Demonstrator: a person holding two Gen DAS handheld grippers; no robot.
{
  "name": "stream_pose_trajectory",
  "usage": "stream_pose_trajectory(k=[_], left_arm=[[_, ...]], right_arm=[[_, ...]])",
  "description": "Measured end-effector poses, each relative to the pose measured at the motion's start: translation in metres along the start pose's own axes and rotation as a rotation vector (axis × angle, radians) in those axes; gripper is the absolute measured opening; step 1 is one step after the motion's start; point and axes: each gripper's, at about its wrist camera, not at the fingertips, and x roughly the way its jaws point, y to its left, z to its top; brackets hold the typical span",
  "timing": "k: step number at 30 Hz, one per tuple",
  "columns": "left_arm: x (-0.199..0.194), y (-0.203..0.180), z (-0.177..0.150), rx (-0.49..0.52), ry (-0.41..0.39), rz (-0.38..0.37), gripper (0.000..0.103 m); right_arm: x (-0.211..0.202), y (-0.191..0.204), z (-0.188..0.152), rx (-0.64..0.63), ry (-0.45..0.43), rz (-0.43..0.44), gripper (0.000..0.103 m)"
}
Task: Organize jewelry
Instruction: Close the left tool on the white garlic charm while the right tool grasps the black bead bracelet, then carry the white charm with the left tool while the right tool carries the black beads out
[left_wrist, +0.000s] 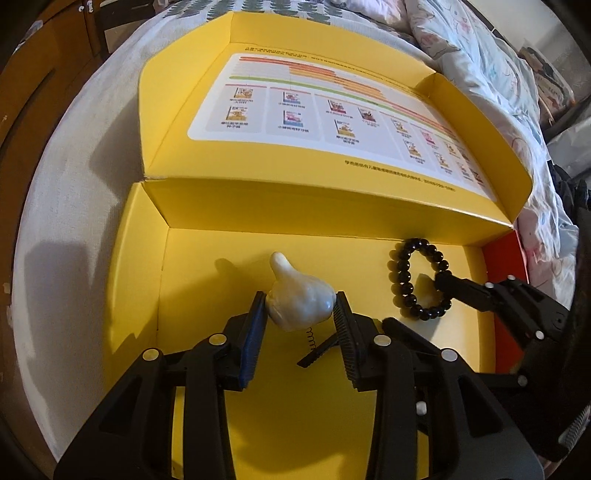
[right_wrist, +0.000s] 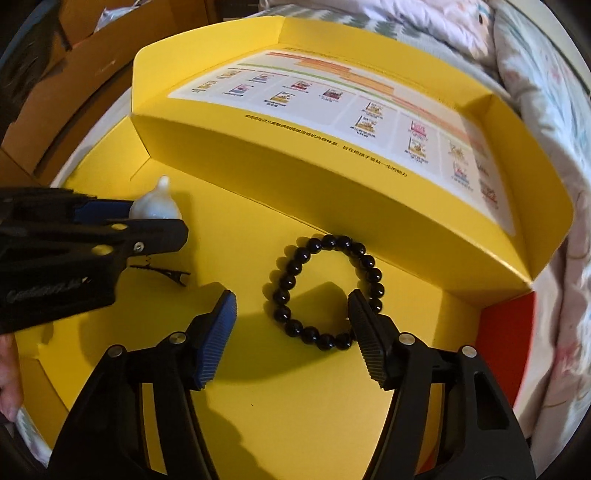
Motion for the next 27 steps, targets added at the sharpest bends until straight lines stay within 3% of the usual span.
stream_pose_trajectory(k=[5,11,18,27], left_arm=[[-0.004,0.001,0.004,-0.011,-0.007,-0.006,0.038],[-0.009,0.002,0.003,-0.012,-0.013,-0.011,0.038],[-0.013,0.004,0.002,-0.022,-0.01,-0.014,0.038],[-0.025,0.005,0.001,-0.014,-0.026,-0.021,0.038]], right_arm=[[-0.001,-0.005,0.007,0.054,0.034,-0.025,0.046],[-0.004,0.011,0.01,0.034,0.064,-0.092,0.016],[-0.008,0.01,0.005,0.127,0.084,-0.119,0.011],[-0.039,-0.024,-0.017,0.255,0.039,-0.009,0.011]])
